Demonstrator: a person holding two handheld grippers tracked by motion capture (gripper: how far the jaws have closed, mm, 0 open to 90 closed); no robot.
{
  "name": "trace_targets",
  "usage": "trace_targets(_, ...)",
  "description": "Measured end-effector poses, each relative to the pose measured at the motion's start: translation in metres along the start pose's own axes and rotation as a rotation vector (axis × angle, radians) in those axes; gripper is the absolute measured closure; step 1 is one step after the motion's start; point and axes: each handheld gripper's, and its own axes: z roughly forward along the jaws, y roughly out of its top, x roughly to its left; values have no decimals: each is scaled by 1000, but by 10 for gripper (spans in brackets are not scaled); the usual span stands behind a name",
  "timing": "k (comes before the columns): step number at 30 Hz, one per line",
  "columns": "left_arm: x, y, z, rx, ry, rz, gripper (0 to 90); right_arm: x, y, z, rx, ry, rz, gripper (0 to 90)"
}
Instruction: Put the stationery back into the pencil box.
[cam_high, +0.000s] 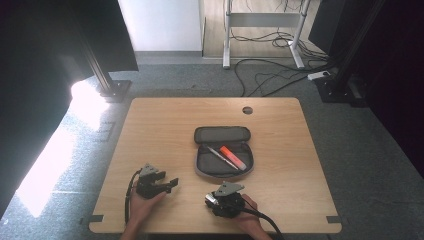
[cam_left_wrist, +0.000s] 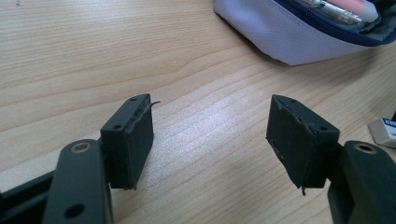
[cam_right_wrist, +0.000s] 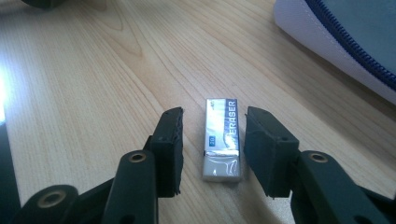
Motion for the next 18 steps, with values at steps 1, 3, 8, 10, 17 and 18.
trace_targets(1, 0, 0, 0, 0, 0, 0, 322, 0, 0, 0, 1, -5, -5, 568)
trace_targets(3, 0, 0, 1, 2, -1, -1, 322, 1, 0, 0, 3, -8, -13, 583)
trace_targets(8, 1, 0, 2, 8, -1, 0, 322, 3, 0, 0, 9, -43, -46, 625)
trace_targets(10, 1, 0, 2, 8, -1, 0, 322, 4, 1, 0, 10, -42, -44, 657)
trace_targets(17, 0, 0, 2, 6, 0, 1, 321, 2, 0, -1, 10, -41, -46, 717)
trace_targets(18, 0, 0, 1, 6, 0, 1, 321, 2, 0, -1, 9, -40, -49, 718)
